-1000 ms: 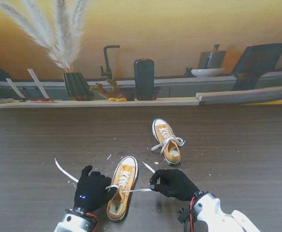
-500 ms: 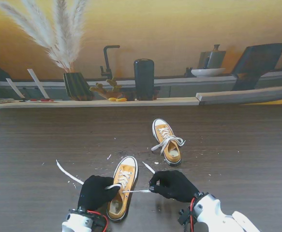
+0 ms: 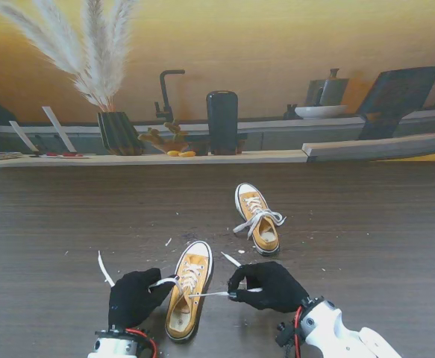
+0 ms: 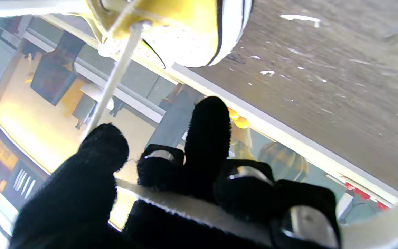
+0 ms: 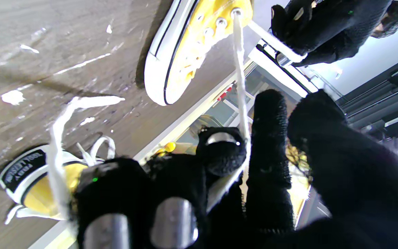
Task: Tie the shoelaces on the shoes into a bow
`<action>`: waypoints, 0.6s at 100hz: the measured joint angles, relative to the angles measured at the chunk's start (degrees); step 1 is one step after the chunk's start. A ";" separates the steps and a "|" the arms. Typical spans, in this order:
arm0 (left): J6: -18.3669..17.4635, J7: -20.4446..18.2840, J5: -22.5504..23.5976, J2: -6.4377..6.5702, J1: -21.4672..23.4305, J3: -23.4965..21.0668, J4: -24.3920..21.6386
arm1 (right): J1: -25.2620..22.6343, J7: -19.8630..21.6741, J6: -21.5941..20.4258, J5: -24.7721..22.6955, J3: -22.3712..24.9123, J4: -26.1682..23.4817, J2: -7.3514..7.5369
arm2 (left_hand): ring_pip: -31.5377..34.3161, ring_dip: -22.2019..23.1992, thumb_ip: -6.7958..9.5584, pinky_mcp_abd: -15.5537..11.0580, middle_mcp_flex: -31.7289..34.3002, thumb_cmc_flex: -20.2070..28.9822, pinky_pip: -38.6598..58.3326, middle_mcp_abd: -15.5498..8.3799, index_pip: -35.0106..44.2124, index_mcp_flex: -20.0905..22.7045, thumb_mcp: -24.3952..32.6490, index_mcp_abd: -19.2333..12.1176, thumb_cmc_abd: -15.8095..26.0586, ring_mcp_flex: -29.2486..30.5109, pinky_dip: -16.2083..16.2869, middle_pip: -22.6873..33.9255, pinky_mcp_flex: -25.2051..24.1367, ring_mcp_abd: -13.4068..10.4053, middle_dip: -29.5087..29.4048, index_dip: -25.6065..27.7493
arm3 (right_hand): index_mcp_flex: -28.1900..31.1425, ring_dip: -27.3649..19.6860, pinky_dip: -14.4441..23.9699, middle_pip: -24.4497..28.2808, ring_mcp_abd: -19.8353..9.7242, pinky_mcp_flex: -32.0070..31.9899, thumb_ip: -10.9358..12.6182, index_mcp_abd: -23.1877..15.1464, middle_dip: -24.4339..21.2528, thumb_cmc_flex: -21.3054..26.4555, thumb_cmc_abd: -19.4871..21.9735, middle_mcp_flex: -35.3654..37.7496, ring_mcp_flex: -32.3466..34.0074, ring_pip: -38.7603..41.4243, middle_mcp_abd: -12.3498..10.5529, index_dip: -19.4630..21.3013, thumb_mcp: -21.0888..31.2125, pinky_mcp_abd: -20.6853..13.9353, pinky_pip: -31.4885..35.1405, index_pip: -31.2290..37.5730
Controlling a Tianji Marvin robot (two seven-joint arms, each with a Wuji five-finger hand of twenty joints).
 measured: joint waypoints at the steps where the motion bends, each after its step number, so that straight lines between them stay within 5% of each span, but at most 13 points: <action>1: 0.07 -0.16 -0.12 0.01 0.16 -0.13 -0.17 | 0.00 0.03 -0.14 -0.04 0.04 -0.03 0.01 | 0.41 0.05 -0.01 0.00 0.14 0.00 0.02 -0.04 -0.20 -0.31 -0.19 -0.01 0.42 0.04 0.30 0.23 0.03 -0.01 0.00 0.18 | 0.49 0.08 0.01 0.01 -0.01 0.01 0.03 -0.04 0.19 -0.30 -0.17 0.01 0.00 0.00 0.00 -0.35 -0.40 -0.01 0.00 0.11; 11: -0.66 -3.25 -3.11 0.21 1.91 -1.57 -2.08 | 0.00 0.82 -0.87 -0.91 0.29 -0.69 0.18 | 1.83 0.72 -1.93 0.00 0.52 -0.01 0.03 -0.45 -1.96 -1.88 -4.27 -0.09 2.91 0.26 3.23 6.65 0.38 -0.18 0.73 0.78 | 2.61 0.17 0.07 0.04 -0.03 0.04 0.04 -0.63 0.65 -1.00 -0.87 1.06 0.01 0.01 -0.37 -2.85 -0.76 -0.04 0.00 1.46; 23: -0.32 -6.80 -0.97 0.86 4.05 -3.14 -3.96 | -0.08 2.78 -1.05 -1.96 0.53 -1.99 0.58 | 3.77 1.16 -3.65 0.00 0.53 -0.01 0.17 -1.15 -3.83 -2.20 -6.54 -0.67 4.56 0.32 5.32 14.35 0.60 -0.76 1.76 0.79 | 2.76 0.52 0.22 0.09 -0.07 0.05 0.05 -0.65 1.24 -0.79 -1.07 1.21 0.01 0.02 -0.60 -3.60 -0.18 -0.06 0.00 2.10; 29: -0.58 -6.89 -0.89 1.11 4.91 -3.57 -4.37 | -0.20 3.78 -1.05 -1.89 0.55 -2.72 0.82 | 4.22 1.20 -4.08 0.00 0.53 -0.01 0.22 -1.72 -8.38 -6.58 -7.30 -0.64 5.08 0.34 5.78 15.80 0.62 -1.22 1.77 0.27 | 2.76 0.72 0.46 0.10 -0.07 0.05 0.05 -0.53 1.26 -0.76 -1.07 1.22 0.01 0.03 -0.61 -3.64 -0.18 -0.06 0.00 2.13; 36: -1.88 -7.08 -1.81 1.19 5.87 -4.25 -4.71 | -0.43 4.30 -1.05 -1.75 0.55 -3.61 1.02 | 4.63 1.25 -4.08 -2.11 0.55 0.13 0.23 -4.35 -30.95 -14.75 -9.74 0.41 5.99 0.35 6.00 18.78 0.70 -3.37 1.72 -13.61 | 2.76 0.75 0.55 0.10 -0.07 0.05 0.05 0.12 1.27 -0.74 -0.87 1.22 0.01 0.03 -0.61 -3.65 -0.18 -0.06 0.00 2.14; 41: -3.66 -7.86 -1.81 1.27 6.51 -5.03 -4.90 | -0.59 4.35 -1.05 -1.86 0.55 -4.16 1.10 | 4.69 1.27 -4.08 -2.25 1.05 0.13 0.24 -5.52 -41.58 -16.02 -10.53 0.41 5.99 0.37 6.01 20.13 0.74 -4.26 1.30 -23.64 | 2.76 0.75 0.56 0.11 -0.07 0.06 0.05 0.36 1.27 -0.74 -0.87 1.22 0.01 0.03 -0.61 -3.65 -0.18 -0.06 0.00 2.15; 52: -9.65 -9.20 -0.86 1.88 6.82 -5.89 -4.48 | -0.75 4.26 -1.07 -2.87 0.34 -5.15 1.21 | 4.71 1.27 -3.42 -3.63 1.10 0.71 0.26 -6.98 -48.72 -17.18 -10.57 0.18 5.95 0.38 6.01 20.86 0.80 -5.69 1.19 -32.92 | 2.76 0.76 0.57 0.11 -0.07 0.05 0.05 0.91 1.27 -0.73 -0.87 1.23 0.01 0.04 -0.61 -3.66 -0.18 -0.06 0.00 2.15; 60: -10.97 -5.59 0.05 2.06 5.93 -5.11 -2.81 | -0.76 4.39 -1.08 -3.44 0.10 -5.83 1.32 | 4.71 1.28 -3.39 -5.71 1.12 1.28 0.27 -8.33 -50.07 -18.66 -8.27 0.04 3.85 0.38 6.01 21.02 0.95 -7.02 1.18 -35.49 | 2.76 0.76 0.58 0.11 -0.07 0.06 0.05 0.92 1.28 -0.73 -0.87 1.22 0.01 0.04 -0.61 -3.66 -0.18 -0.06 0.00 2.15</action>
